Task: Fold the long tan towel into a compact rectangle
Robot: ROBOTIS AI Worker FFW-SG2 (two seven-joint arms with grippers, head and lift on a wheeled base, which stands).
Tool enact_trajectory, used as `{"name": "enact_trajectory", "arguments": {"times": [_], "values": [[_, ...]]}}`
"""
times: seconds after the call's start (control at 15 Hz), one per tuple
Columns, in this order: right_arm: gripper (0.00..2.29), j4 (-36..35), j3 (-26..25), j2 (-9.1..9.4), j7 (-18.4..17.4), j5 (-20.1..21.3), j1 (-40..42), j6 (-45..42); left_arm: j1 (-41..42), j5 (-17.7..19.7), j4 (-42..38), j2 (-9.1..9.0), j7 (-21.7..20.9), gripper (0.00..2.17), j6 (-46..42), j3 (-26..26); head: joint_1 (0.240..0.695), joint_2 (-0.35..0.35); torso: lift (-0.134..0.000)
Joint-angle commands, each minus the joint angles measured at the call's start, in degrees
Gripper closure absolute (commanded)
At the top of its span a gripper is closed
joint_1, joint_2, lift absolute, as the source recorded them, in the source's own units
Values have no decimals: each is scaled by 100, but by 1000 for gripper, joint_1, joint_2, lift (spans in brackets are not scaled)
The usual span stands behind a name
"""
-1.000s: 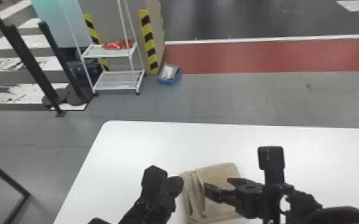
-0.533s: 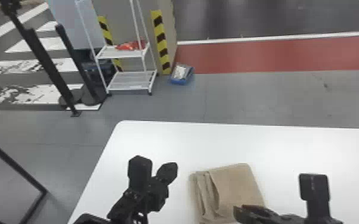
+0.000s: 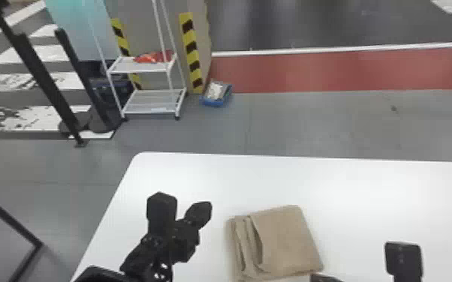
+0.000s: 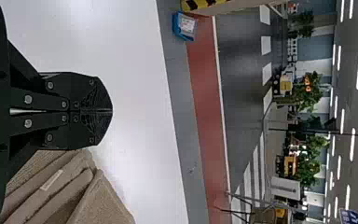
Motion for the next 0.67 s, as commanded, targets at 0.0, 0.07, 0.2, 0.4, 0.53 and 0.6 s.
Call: {"name": "enact_trajectory", "arguments": {"times": [0.0,0.07,0.2,0.4,0.53,0.6], "values": [[1656,687,-68,5,7,-9,-316,-379,-118,15,133,9,-19,1878,-27,9,695,131,0],[1656,898,-77,5,16,-27,-448,-432,-144,24,160,9,-28,1878,-27,9,695,125,0],[1656,1267,-42,5,-11,26,-659,-537,-188,24,186,27,-37,1878,-27,9,695,119,0],[1656,1751,-68,5,-213,35,-1028,-713,-258,85,221,97,-37,1878,-27,9,695,113,0],[1656,2120,-103,5,-248,44,-1433,-783,-320,112,256,123,-45,1878,-27,9,695,108,0],[1656,2498,-121,5,-248,52,-1767,-871,-364,121,318,123,-63,1878,-27,-8,695,101,0]]}}
